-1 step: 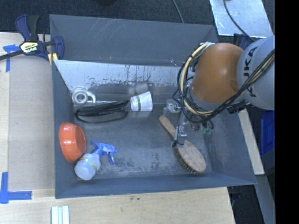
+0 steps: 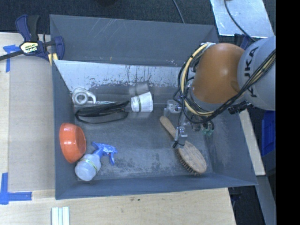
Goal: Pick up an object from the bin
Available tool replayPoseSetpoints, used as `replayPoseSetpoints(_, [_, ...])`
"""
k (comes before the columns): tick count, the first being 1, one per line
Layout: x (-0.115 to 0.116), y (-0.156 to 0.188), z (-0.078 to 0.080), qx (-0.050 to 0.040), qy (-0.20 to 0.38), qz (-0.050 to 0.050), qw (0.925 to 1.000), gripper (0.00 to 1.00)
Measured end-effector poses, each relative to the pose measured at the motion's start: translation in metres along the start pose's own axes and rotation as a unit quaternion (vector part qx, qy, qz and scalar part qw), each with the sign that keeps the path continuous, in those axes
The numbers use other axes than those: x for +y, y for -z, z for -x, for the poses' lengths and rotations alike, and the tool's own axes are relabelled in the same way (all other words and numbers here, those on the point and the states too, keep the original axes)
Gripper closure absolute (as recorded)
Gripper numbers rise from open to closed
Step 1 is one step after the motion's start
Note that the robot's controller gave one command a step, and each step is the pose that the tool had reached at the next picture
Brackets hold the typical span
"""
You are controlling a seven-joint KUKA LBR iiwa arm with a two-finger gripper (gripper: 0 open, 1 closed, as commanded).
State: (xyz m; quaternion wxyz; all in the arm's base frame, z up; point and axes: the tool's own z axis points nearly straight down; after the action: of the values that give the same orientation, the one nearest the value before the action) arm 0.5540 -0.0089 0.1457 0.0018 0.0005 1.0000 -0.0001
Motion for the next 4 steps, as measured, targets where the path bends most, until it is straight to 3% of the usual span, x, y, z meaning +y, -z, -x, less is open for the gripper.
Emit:
replayPoseSetpoints(1, [-0.033,-0.051,0.004,0.0013,-0.014,0.000,0.9999,0.00])
replayPoseSetpoints(2, [-0.039,-0.068,0.010,-0.0042,-0.020,0.001,0.9998,0.00])
replayPoseSetpoints(3, [-0.069,-0.073,0.007,-0.0027,-0.028,-0.001,0.9996,0.00])
replayPoseSetpoints(4, [-0.071,-0.070,0.010,-0.0073,-0.026,0.001,0.9996,0.00])
